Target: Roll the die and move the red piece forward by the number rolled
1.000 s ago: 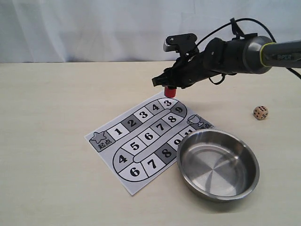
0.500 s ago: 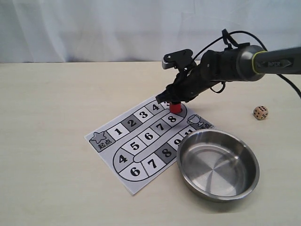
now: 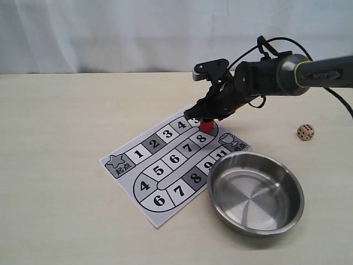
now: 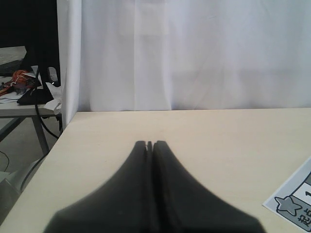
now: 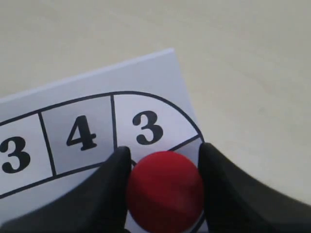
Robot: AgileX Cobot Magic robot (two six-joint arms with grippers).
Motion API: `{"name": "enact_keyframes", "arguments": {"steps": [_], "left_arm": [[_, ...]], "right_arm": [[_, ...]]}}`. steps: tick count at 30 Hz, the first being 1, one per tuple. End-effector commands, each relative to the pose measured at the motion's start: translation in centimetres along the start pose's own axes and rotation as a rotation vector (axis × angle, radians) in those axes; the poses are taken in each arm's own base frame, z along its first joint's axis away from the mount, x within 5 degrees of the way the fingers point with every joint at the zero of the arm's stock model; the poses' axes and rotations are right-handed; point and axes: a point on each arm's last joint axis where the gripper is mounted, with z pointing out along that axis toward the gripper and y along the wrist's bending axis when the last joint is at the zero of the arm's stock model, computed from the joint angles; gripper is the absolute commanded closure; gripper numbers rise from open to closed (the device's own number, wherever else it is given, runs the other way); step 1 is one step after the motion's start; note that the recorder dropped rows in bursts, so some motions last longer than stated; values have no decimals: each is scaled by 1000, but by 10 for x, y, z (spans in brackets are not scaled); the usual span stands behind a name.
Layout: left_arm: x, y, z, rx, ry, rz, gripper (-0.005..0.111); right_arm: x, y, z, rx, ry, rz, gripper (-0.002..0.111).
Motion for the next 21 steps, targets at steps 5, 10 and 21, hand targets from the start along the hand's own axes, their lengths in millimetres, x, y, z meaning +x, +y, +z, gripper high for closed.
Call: {"name": "enact_keyframes", "arguments": {"steps": [5,10,21], "left_arm": [[-3,0,0,0,-17,-3,107],[-3,0,0,0,-17,-3,107],[-3,0,0,0,-17,-3,107]], "right_arm": [[1,-3,2,6,2,7,63],[-1,-3,2,8,-17,39,36],[-12,-3,-11,10,-78,90,36]]}}
